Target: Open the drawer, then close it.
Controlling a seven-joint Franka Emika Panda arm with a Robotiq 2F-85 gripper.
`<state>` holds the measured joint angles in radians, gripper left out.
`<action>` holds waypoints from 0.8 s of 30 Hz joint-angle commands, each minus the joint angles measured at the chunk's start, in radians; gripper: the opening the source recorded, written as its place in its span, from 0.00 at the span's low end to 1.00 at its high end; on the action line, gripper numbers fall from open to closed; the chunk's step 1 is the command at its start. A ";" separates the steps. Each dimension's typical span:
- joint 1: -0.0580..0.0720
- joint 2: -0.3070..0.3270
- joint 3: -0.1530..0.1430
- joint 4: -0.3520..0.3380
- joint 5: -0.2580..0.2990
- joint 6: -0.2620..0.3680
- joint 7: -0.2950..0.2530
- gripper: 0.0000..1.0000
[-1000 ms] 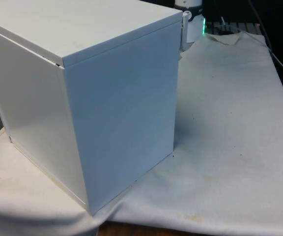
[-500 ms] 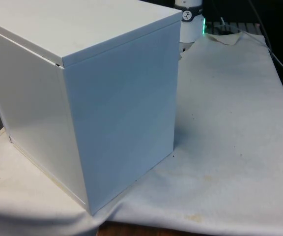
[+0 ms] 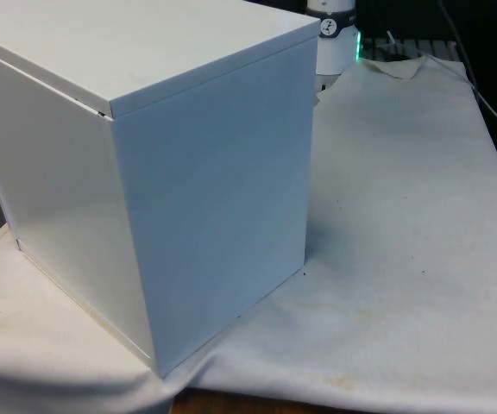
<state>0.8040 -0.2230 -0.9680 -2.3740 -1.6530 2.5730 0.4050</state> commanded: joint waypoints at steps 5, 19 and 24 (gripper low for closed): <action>0.001 0.006 -0.003 -0.002 -0.009 0.013 0.025 0.00; 0.002 0.075 -0.007 0.031 -0.013 0.027 0.110 0.00; 0.001 0.096 -0.004 0.041 -0.013 0.025 0.136 0.00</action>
<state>0.8040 -0.1350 -0.9670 -2.3420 -1.6530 2.5780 0.5290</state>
